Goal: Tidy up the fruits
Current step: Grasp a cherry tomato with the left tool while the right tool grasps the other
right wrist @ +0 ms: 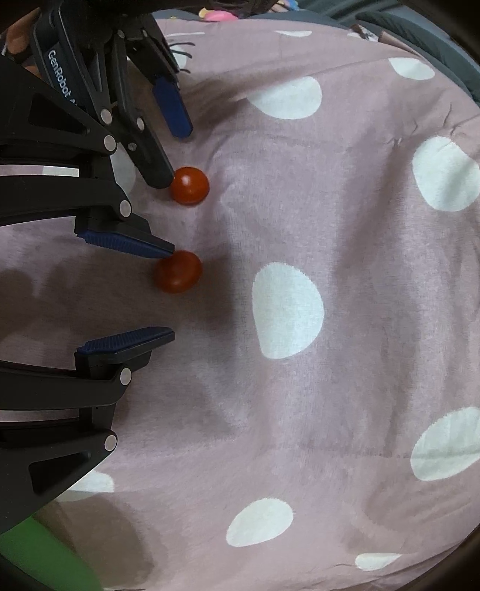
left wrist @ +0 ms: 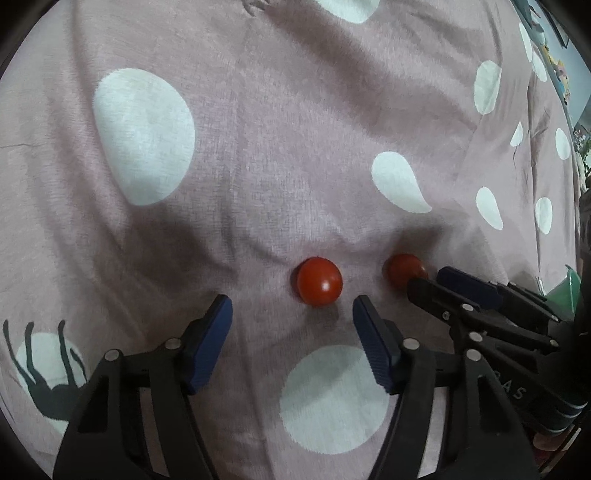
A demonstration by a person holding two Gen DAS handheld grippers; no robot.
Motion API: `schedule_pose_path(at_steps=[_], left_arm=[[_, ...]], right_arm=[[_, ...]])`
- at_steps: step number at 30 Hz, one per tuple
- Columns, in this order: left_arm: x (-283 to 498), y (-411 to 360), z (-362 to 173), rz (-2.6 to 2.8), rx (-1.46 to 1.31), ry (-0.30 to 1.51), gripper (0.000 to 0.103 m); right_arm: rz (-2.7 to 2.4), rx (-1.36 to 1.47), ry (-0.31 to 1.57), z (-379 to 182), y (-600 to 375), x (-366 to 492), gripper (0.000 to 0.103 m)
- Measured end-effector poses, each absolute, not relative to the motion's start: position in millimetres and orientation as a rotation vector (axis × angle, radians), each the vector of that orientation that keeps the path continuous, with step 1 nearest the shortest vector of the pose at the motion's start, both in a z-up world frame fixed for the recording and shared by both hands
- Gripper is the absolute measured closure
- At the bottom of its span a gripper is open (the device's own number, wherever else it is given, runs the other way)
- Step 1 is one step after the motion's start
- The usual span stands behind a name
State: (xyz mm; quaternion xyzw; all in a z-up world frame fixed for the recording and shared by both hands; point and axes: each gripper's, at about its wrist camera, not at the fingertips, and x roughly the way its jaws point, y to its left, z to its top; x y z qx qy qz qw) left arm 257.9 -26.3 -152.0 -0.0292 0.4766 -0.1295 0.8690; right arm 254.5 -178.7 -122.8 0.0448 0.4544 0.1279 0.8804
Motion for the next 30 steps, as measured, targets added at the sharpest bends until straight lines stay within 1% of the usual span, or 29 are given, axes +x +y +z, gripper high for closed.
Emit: schedule_pose_path(at_steps=[2, 4, 6, 10, 13, 15, 20, 21, 23, 30], left_arm=[[261, -25, -154, -0.268, -0.068, 1.003, 0.037], [263, -25, -155, -0.265, -0.069, 1.004, 0.039], [264, -26, -156, -0.269, -0.073, 1.002, 0.045], [265, -31, -158, -0.282, -0.073, 0.992, 0.046], [266, -34, -158, -0.297, -0.067, 0.987, 0.049], [266, -38, -158, -0.314, -0.068, 0.984, 0.056], [266, -52, -162, -0.349, -0.059, 0.969, 0.066], [266, -54, -164, -0.355, -0.059, 0.967, 0.070], [266, -58, -165, -0.367, -0.059, 0.965, 0.073], [271, -61, -166, -0.379, -0.101, 0.968, 0.076]], right_arm=[[0.282, 0.088, 0.936, -123, -177, 256, 0.064], [0.292, 0.076, 0.923, -123, -175, 257, 0.064], [0.302, 0.067, 0.917, -125, -172, 259, 0.064], [0.320, 0.076, 0.904, -126, -168, 260, 0.064], [0.330, 0.087, 0.893, -129, -170, 262, 0.064], [0.334, 0.077, 0.885, -129, -168, 262, 0.064], [0.332, 0.071, 0.876, -131, -163, 262, 0.065], [0.333, 0.074, 0.875, -131, -161, 260, 0.067], [0.336, 0.085, 0.874, -133, -157, 261, 0.068], [0.347, 0.134, 0.865, -129, -180, 255, 0.070]])
